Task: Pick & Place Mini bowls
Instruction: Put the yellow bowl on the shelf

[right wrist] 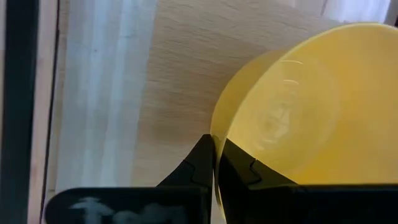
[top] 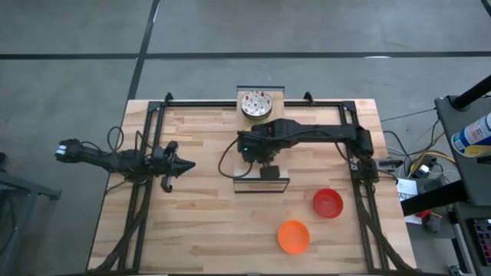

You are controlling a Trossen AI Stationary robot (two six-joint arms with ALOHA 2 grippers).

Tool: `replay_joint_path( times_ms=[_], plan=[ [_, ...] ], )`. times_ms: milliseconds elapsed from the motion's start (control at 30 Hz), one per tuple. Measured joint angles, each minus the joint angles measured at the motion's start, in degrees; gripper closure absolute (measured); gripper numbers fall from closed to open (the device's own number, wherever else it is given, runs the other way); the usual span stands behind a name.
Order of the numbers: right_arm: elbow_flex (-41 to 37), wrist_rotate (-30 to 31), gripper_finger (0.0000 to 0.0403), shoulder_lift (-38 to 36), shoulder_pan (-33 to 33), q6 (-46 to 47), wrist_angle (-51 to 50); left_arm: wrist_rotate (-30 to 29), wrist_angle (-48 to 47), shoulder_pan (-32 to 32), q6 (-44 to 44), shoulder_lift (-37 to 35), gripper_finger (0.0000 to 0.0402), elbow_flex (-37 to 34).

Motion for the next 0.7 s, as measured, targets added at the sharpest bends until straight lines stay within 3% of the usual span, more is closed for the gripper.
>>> replay_joint_path(
  times_ms=[467,700],
  plan=[
    [3.87,-0.46,0.0393,2.49,0.85,2.49,-5.13,-0.02,-0.04,0.02,0.05,-0.02,0.0399,-0.02],
    [3.85,-2.62,0.0338,0.73,1.22,5.49,-4.08,-0.04,-0.15,0.02,0.29,-0.02,0.0399,-0.20]
  ],
)
